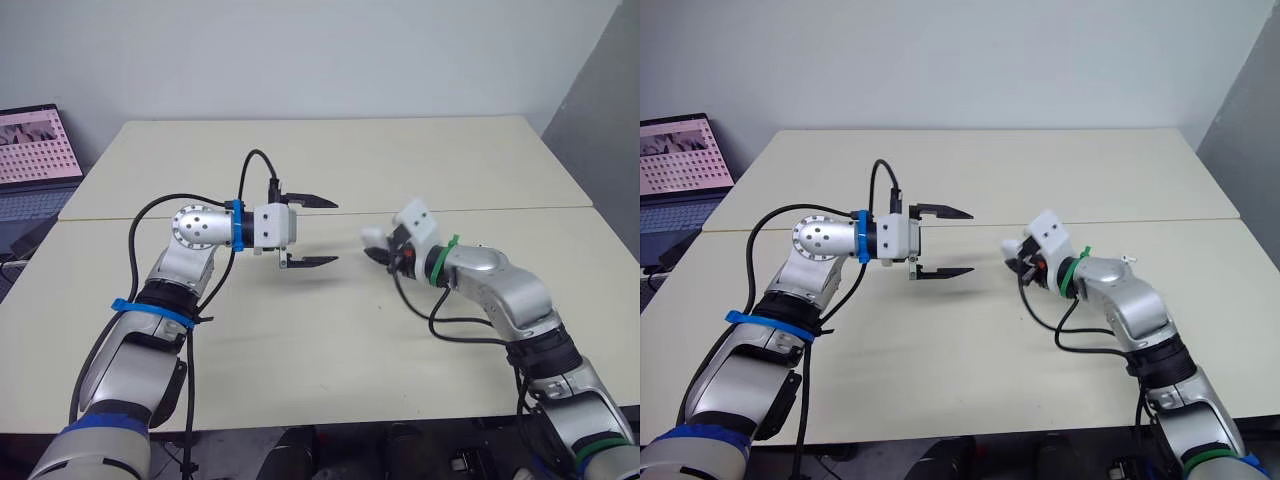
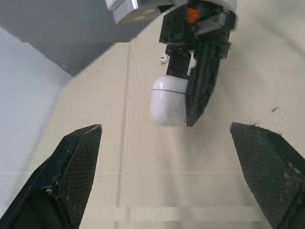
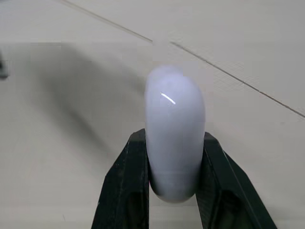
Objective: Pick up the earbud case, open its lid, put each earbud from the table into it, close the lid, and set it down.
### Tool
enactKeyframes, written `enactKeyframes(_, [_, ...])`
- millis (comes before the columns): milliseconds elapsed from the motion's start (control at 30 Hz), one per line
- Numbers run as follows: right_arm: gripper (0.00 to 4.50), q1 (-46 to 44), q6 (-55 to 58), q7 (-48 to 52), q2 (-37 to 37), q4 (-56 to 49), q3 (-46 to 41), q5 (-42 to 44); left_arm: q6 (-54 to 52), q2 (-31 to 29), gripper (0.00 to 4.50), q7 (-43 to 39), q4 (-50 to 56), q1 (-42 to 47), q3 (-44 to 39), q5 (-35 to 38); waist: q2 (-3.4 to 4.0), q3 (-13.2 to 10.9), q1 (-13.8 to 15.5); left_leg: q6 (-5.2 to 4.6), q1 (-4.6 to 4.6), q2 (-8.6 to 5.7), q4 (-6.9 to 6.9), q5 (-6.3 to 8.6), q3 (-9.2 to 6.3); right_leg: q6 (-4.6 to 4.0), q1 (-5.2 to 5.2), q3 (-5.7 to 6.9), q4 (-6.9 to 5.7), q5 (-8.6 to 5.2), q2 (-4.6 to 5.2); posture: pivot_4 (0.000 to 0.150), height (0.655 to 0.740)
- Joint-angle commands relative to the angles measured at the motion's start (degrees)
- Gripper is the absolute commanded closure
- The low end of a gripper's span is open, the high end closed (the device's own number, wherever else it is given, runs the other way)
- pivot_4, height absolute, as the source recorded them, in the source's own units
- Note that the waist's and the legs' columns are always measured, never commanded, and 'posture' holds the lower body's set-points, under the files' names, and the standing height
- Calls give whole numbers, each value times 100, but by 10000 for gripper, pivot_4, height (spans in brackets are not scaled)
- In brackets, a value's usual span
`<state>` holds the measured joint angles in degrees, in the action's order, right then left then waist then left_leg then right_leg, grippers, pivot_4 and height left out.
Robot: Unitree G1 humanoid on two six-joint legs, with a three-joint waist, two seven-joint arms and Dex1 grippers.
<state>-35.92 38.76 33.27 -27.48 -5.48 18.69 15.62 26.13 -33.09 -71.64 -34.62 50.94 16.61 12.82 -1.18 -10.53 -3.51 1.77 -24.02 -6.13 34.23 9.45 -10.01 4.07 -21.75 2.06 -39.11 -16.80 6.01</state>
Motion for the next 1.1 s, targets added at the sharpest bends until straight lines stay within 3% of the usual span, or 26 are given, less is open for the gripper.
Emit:
enactKeyframes(33, [36563,-141,-483,267,-81,-389,370,-504,-774,-26,8766,-267,453,209,26,-115,0,0,4,0,0,2,0,0,-1,0,1,0,0,0,-1,1500,7400])
enactKeyframes(200, [36563,-238,-602,425,-47,-514,574,-892,-1047,39,24986,-445,547,315,111,-488,0,0,23,1,0,2,2,-1,-1,-7,3,0,1,4,-1,1500,7400])
enactKeyframes(867, [36563,-452,-575,817,105,-730,651,-1709,-812,401,25427,-715,183,571,103,-1099,0,0,28,1,-4,0,5,-1,-4,-24,2,1,3,14,0,1500,7400])
enactKeyframes(967, [36563,-471,-580,840,133,-714,642,-1753,-735,404,30998,-713,124,565,115,-1162,-1,0,29,1,-4,1,6,-1,-4,-25,2,2,3,15,0,1500,7400])
enactKeyframes(1033, [36563,-473,-584,856,140,-705,635,-1782,-812,429,37130,-720,126,560,66,-1118,0,0,29,1,-4,0,6,-1,-4,-25,2,2,3,15,0,1500,7400])
enactKeyframes(1100, [36563,-468,-585,885,155,-699,621,-1812,-841,449,37561,-713,137,563,35,-1108,0,0,28,1,-4,0,6,-1,-4,-25,2,1,3,15,0,1500,7400])
